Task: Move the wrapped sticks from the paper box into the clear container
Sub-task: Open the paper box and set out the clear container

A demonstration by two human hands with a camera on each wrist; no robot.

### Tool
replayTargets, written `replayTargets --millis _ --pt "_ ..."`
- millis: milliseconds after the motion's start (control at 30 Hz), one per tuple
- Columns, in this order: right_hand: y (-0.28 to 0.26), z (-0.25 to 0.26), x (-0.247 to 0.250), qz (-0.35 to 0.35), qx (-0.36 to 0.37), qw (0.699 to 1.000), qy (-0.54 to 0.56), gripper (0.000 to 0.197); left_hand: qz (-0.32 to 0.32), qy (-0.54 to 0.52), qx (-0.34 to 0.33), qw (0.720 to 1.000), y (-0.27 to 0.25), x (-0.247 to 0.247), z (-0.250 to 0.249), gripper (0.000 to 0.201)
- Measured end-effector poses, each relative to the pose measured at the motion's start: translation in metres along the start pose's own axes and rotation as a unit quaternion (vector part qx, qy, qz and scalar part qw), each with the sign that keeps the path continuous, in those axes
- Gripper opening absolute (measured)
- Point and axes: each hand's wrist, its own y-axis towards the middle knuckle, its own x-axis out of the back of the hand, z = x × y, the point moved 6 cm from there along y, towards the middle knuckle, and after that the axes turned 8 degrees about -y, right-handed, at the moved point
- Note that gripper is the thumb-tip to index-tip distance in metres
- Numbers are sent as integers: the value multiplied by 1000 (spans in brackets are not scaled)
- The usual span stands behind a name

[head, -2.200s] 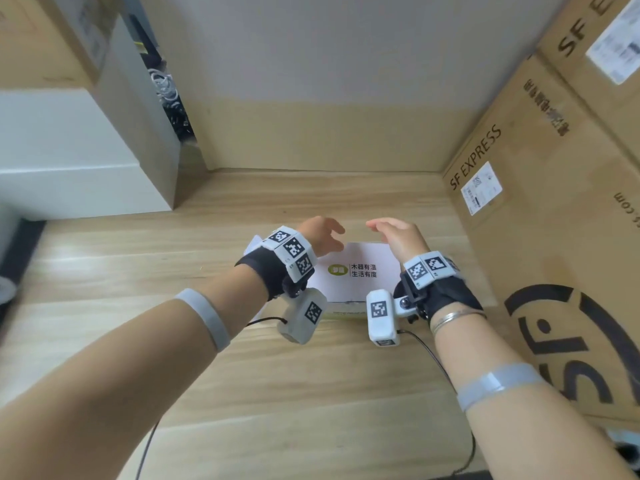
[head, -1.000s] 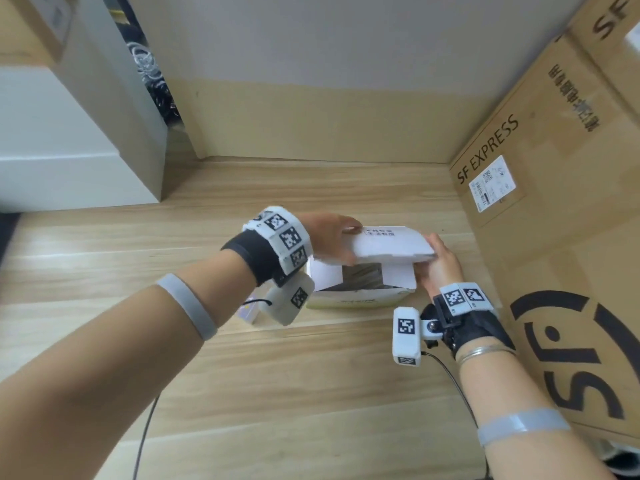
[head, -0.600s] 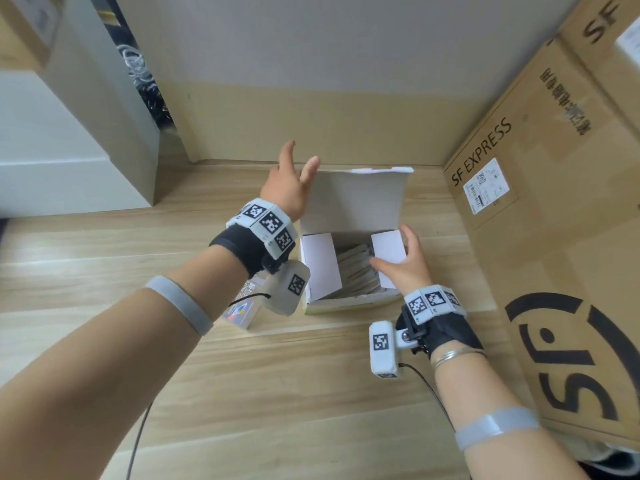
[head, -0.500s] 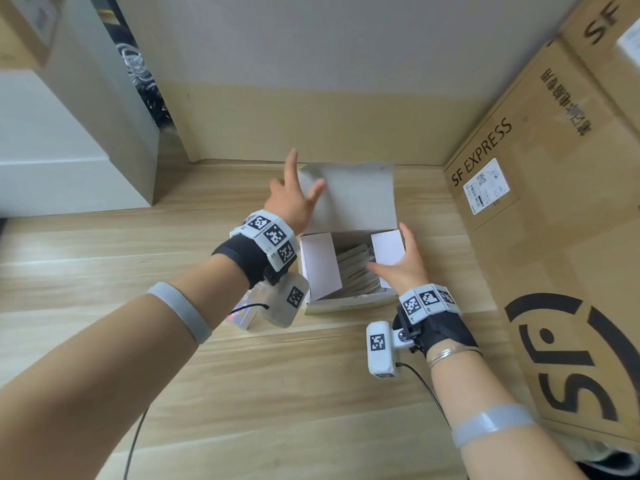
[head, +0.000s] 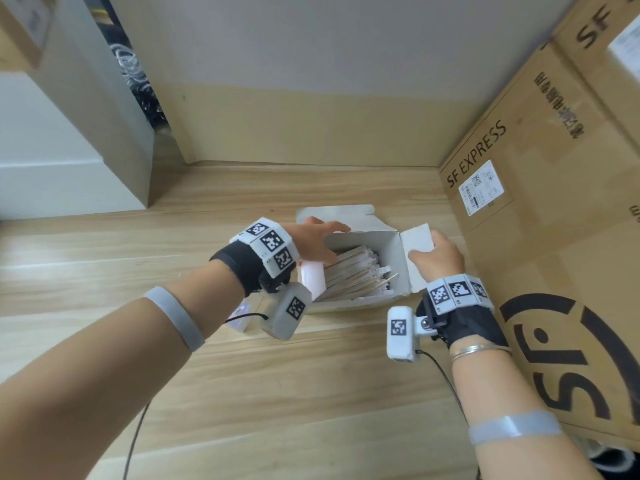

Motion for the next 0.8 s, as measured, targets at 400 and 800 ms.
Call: replayTargets --millis 400,800 --pt "-9 8 -25 -3 5 1000 27 65 -58 62 9 996 -2 17 37 95" --pt "-38 66 -37 -68 118 990 -30 50 -106 71 30 991 -2 12 61 106"
